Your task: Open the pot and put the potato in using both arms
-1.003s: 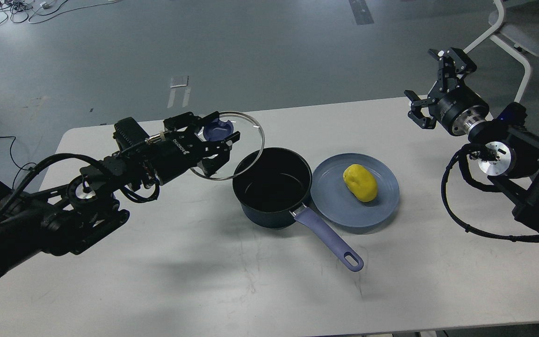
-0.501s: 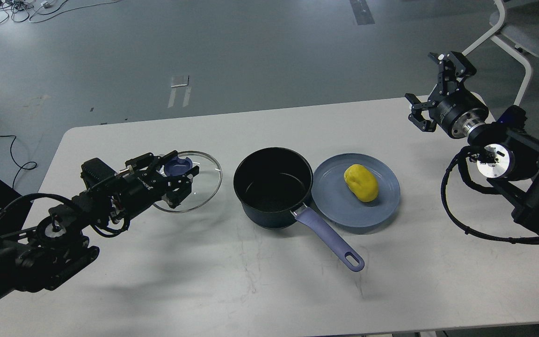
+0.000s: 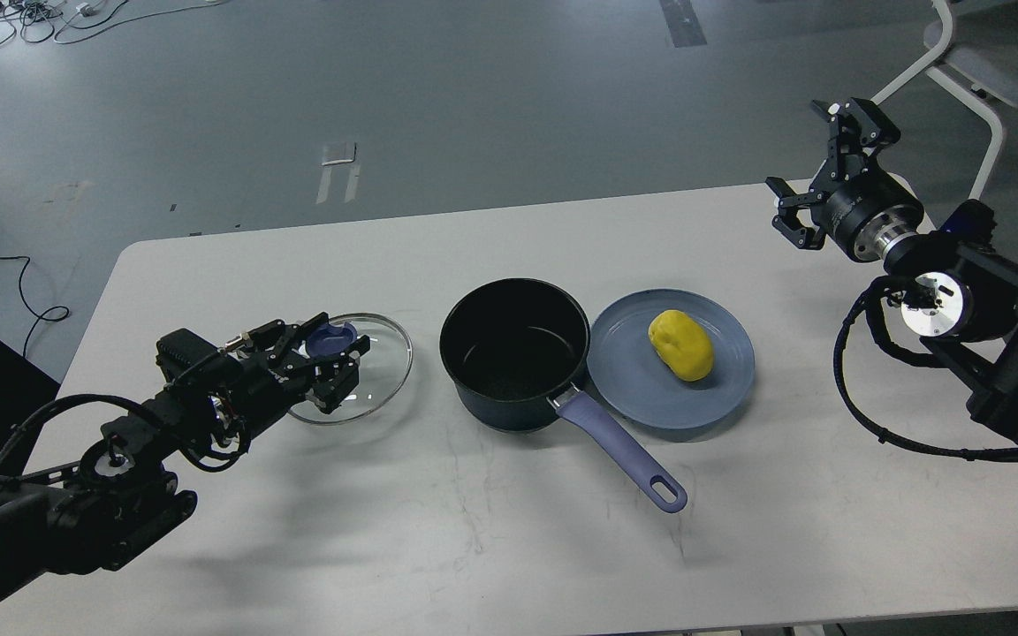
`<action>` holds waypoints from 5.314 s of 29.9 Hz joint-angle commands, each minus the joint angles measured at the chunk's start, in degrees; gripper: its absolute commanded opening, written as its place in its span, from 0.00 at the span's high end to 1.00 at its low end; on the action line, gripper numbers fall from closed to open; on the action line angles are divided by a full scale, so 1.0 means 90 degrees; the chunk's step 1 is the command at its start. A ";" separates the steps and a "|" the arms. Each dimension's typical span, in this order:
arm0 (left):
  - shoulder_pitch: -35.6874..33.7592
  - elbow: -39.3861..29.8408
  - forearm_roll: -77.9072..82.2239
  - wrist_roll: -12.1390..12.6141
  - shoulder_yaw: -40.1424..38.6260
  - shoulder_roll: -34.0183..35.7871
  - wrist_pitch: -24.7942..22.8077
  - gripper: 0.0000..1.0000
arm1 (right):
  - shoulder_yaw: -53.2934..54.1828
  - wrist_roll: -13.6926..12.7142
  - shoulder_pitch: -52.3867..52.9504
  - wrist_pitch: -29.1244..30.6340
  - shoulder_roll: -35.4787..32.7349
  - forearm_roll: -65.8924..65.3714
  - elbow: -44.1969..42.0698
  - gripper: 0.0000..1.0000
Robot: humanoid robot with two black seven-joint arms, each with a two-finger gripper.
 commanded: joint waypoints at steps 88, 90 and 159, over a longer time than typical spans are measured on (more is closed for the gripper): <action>-0.1596 -0.0594 -0.8320 0.0846 -0.1968 0.0027 -0.3882 0.02 | -0.6747 0.1460 0.2099 -0.0946 0.0019 -0.7275 0.0362 0.62; -0.1557 -0.0594 -0.8310 0.0836 -0.1968 0.0037 -0.3882 0.02 | -0.7010 0.1460 0.2099 -0.1258 0.0136 -0.7363 0.0148 0.68; 0.0249 -0.0867 -1.1415 0.2681 -0.4448 -0.0568 -0.5542 0.02 | -0.1846 0.0996 0.1279 0.0547 0.1230 0.1581 0.0323 0.00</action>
